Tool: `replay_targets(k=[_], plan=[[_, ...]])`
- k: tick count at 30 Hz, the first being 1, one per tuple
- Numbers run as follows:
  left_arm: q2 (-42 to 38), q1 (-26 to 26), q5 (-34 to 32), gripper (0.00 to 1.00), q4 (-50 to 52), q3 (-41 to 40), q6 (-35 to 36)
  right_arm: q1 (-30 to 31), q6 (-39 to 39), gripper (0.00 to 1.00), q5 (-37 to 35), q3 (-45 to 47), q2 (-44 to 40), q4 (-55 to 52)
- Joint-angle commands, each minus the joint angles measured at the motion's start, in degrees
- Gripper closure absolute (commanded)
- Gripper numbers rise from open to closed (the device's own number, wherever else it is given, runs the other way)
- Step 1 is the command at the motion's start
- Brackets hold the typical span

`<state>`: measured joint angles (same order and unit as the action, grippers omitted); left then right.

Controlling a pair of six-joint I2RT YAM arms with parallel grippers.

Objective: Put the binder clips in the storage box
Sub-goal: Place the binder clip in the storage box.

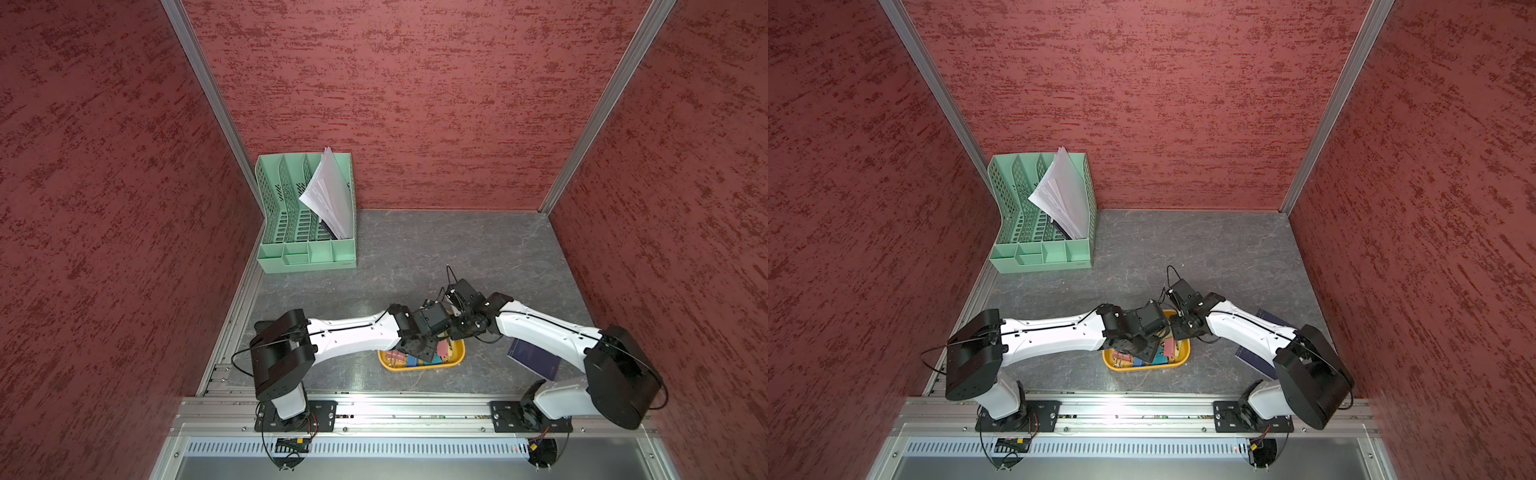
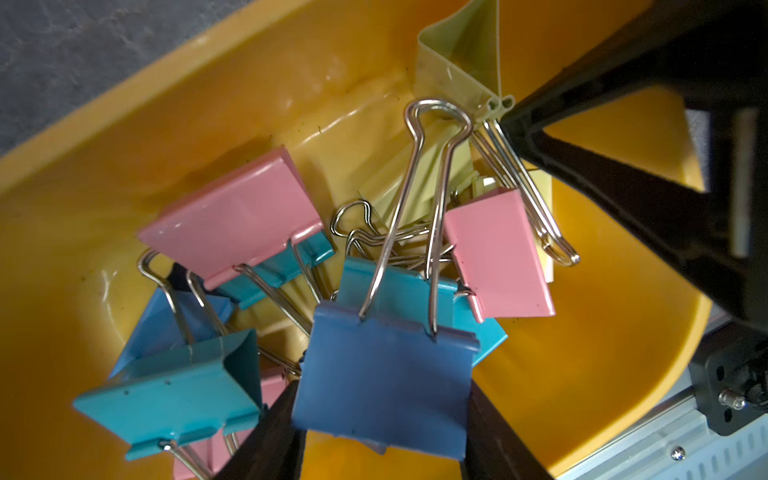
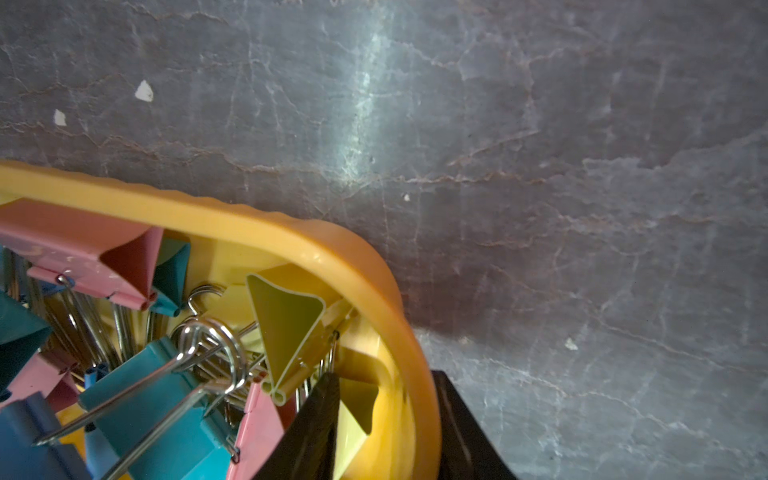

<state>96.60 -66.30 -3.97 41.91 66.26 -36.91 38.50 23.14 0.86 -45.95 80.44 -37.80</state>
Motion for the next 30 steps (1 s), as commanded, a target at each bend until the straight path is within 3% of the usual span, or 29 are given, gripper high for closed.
replay_targets(k=[1,17,20,22,30], plan=[[0.9,-0.3,1.0,0.41,-1.4,-0.4,-1.2,-0.9,0.4,0.61,-0.7,0.5,-1.0,-0.3],[-2.0,-0.6,-0.6,0.39,1.4,-4.4,-1.8,-0.9,0.5,0.59,-0.6,1.1,-1.4,-0.4],[-2.5,-0.5,-1.2,0.21,1.9,-4.5,-1.6,-0.9,0.6,0.57,-0.5,1.2,-1.4,0.0],[-3.1,-0.7,-2.5,0.01,2.2,-3.7,-1.7,-0.9,0.7,0.56,-0.4,1.2,-1.4,0.3],[-10.3,-1.5,-7.6,0.0,2.8,1.3,-0.5,-1.0,0.8,0.51,-0.4,1.1,-2.1,0.5]])
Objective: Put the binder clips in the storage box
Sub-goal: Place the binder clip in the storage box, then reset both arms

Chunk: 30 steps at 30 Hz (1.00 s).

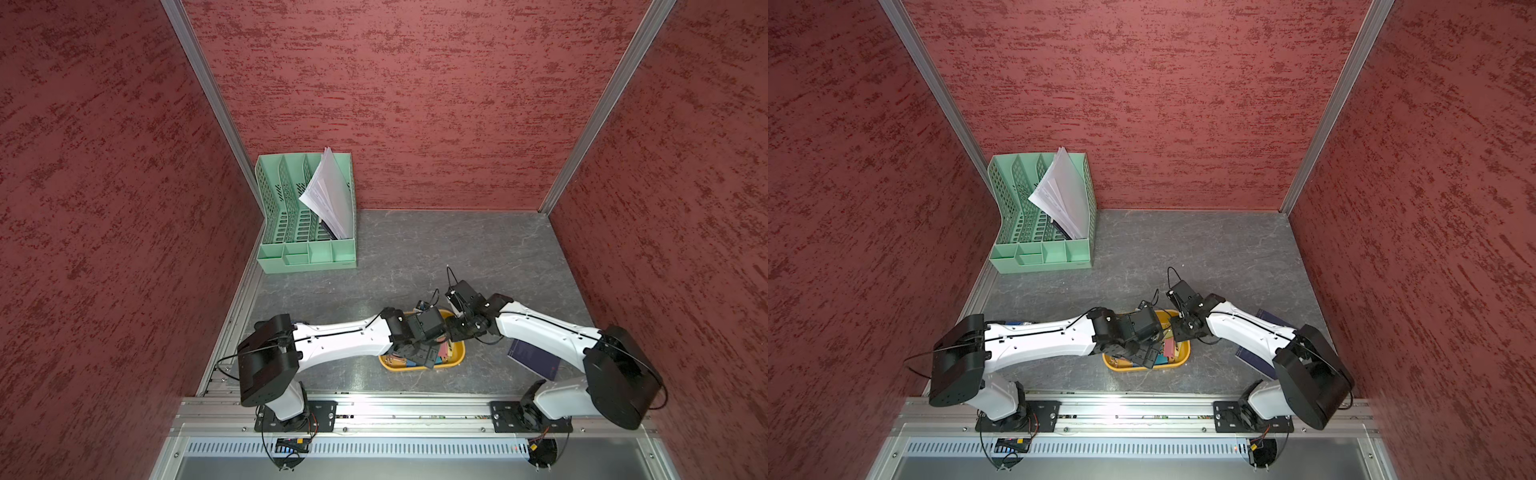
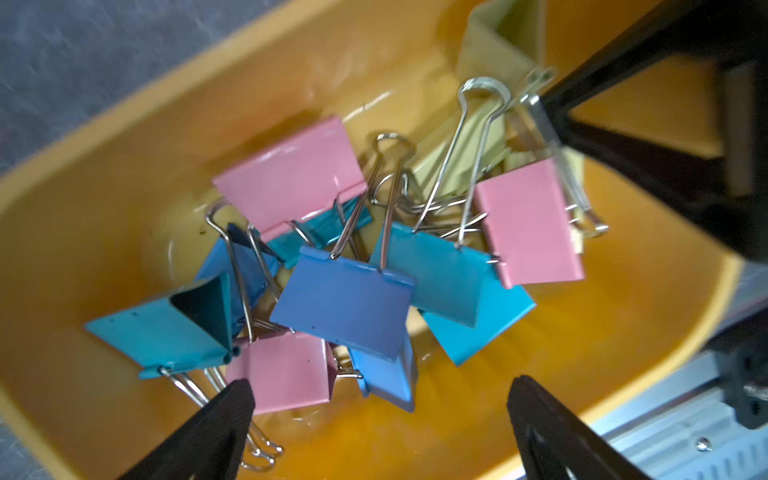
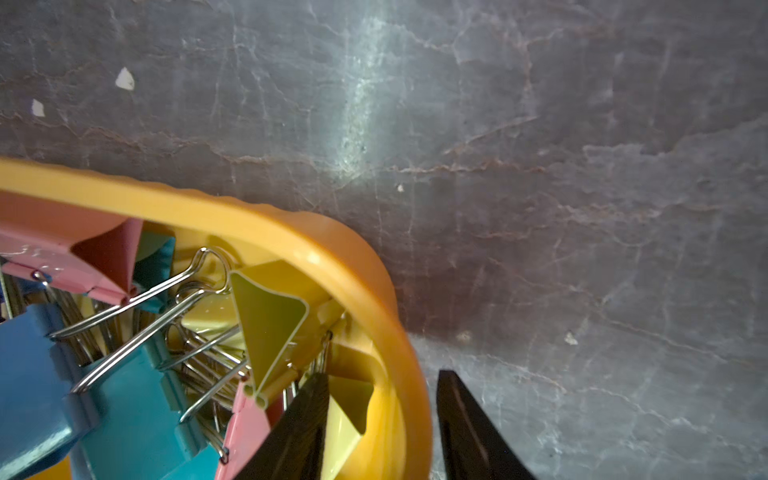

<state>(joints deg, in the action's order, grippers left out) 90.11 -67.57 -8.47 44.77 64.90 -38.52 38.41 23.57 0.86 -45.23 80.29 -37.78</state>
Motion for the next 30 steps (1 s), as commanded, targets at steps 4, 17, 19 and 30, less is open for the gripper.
replay_targets(k=[4,17,19,30], plan=[[-7.0,0.3,-3.7,0.0,-0.9,3.6,2.8,-1.5,-0.3,0.49,-0.6,-0.3,-3.4,-0.2],[-25.9,27.4,-5.9,0.0,-11.5,-0.7,15.7,-12.8,-8.0,0.02,-5.0,-9.8,-10.3,-3.8],[-27.6,32.8,-8.2,0.0,-15.3,-2.7,18.2,-15.6,-8.1,0.01,-6.3,-10.9,-11.2,-1.6],[-31.4,57.2,-19.4,0.0,-41.2,-23.4,25.5,-24.3,-17.4,0.02,-25.2,6.5,-14.0,45.4]])
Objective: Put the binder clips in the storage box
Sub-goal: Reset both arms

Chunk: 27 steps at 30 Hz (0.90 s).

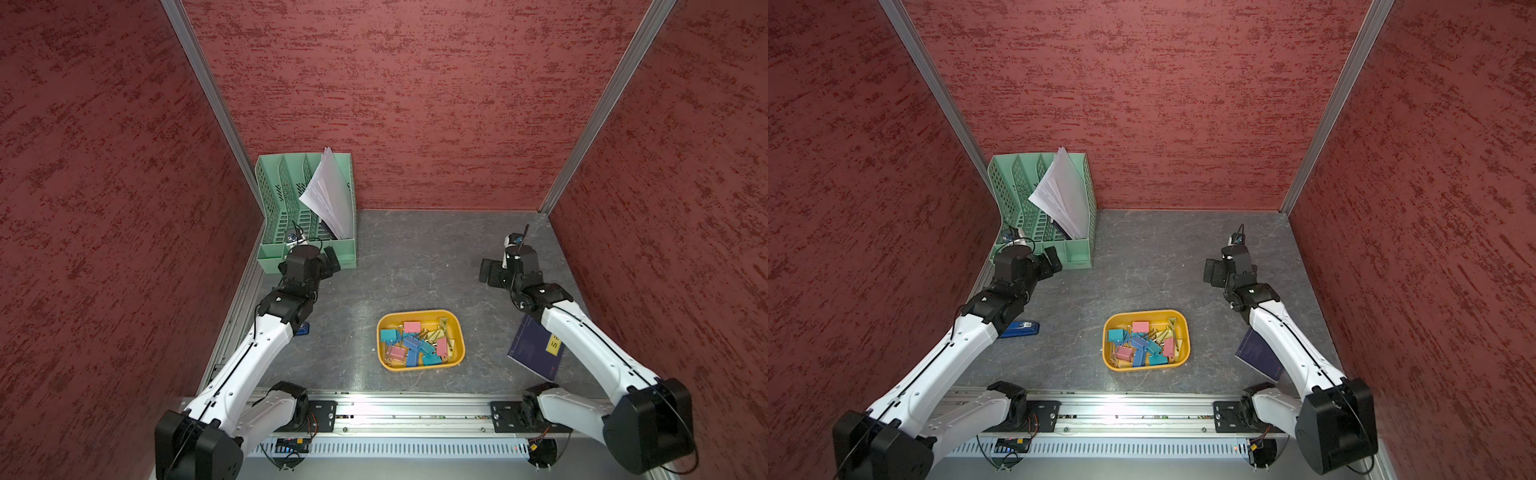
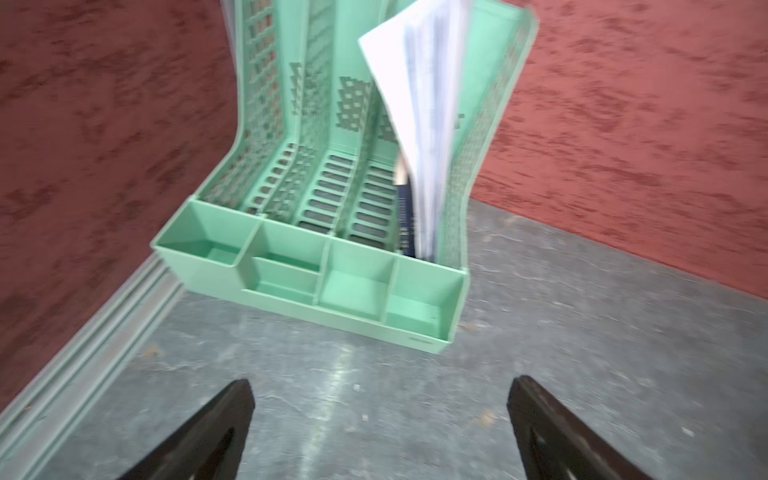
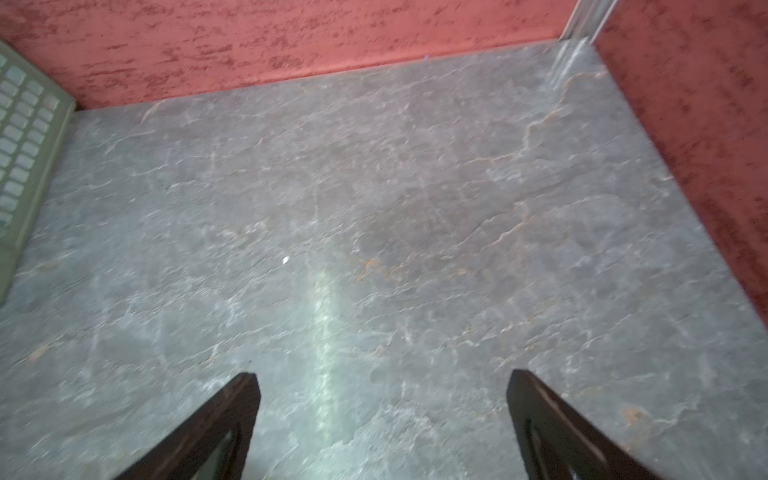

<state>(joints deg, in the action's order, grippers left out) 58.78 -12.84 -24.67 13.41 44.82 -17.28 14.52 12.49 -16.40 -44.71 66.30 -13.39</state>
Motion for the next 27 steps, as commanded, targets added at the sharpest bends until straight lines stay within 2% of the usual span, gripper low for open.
replay_targets(k=[1,6,7,8,10,13,16,18,23,26,27], plan=[[0.0,3.8,-2.6,0.0,-12.1,-5.2,5.5,-0.5,-9.4,0.02,-9.0,9.2,0.7,28.7],[-0.2,12.1,3.3,0.0,-21.3,-13.3,7.8,-1.1,-20.1,0.02,-15.3,19.0,7.9,52.6],[-0.2,13.5,4.0,0.0,-23.9,-14.7,7.9,-1.2,-21.0,0.02,-17.9,20.8,9.9,58.1],[-0.2,14.7,4.9,0.0,-25.6,-15.5,8.0,-1.2,-19.3,0.02,-20.6,20.8,10.2,57.5],[0.5,17.1,6.5,0.0,-28.6,-16.9,8.7,-3.2,-17.6,0.01,-12.0,23.7,9.7,60.1],[2.5,19.1,9.9,0.0,-31.4,-17.6,7.6,-3.9,-17.5,0.02,-8.1,26.2,12.7,66.5],[5.4,18.7,12.5,0.0,-32.0,-17.4,7.7,-4.4,-18.2,0.02,-4.0,28.0,17.5,74.5],[7.3,17.9,12.4,0.0,-36.6,-19.4,8.5,-4.4,-18.4,0.02,-3.6,27.7,19.8,75.6],[14.7,16.5,12.9,0.0,-52.6,-24.0,10.6,-8.2,-14.7,0.02,1.8,27.1,19.3,72.3],[20.6,14.5,12.1,0.0,-60.2,-25.0,12.1,-9.1,-14.2,0.02,2.2,25.0,23.6,73.0],[23.0,13.1,11.0,0.0,-62.8,-25.1,13.5,-9.2,-13.7,0.02,2.6,24.3,22.9,70.2]])
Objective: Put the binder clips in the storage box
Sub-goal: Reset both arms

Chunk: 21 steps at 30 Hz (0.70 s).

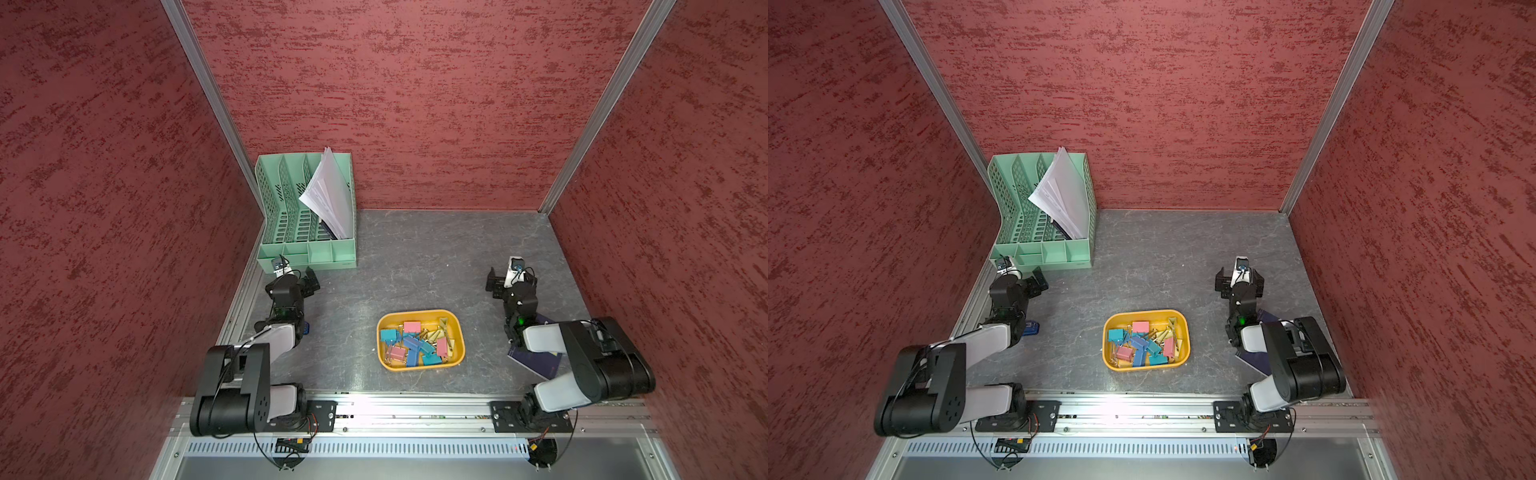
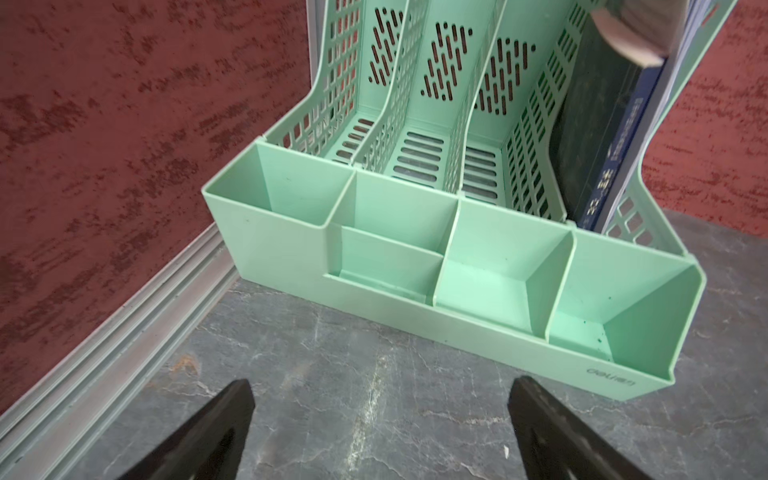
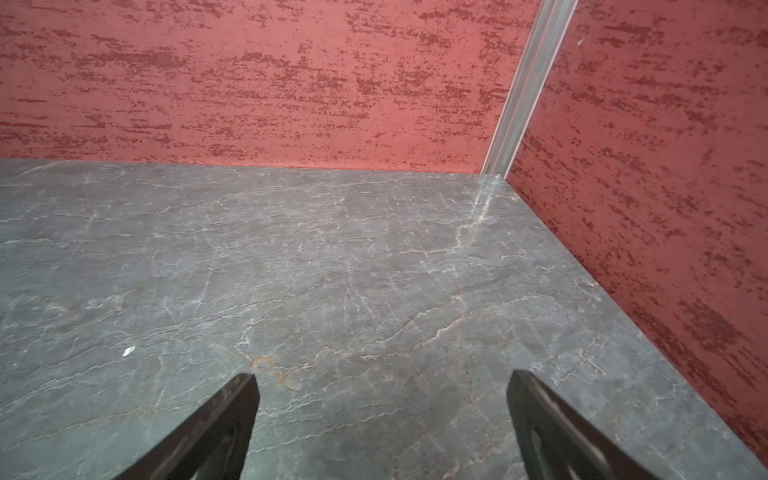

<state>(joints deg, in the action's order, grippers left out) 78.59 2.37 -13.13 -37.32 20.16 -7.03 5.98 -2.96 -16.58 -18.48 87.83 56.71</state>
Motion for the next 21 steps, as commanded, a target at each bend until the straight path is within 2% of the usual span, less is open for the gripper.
replay_targets(k=[1,2,3,9,21], plan=[[5.0,-3.7,-1.0,0.0,-14.1,-0.1,5.5,-1.7,2.7,0.02,4.1,-2.3,0.7,-1.8],[5.1,-5.1,-1.6,0.0,-11.4,1.1,7.0,-1.9,2.8,0.02,3.5,-2.3,1.7,-0.5],[6.8,-6.2,-2.3,0.0,-13.0,1.9,8.7,-2.0,3.2,0.02,3.8,-2.7,1.1,-2.3],[7.0,-3.3,2.0,0.0,-5.8,5.1,5.9,-2.5,3.4,0.02,4.7,-2.7,1.2,-1.9],[7.0,-3.3,2.0,0.0,-6.2,5.0,5.9,-2.6,3.3,0.02,4.7,-2.5,1.1,-1.7]])
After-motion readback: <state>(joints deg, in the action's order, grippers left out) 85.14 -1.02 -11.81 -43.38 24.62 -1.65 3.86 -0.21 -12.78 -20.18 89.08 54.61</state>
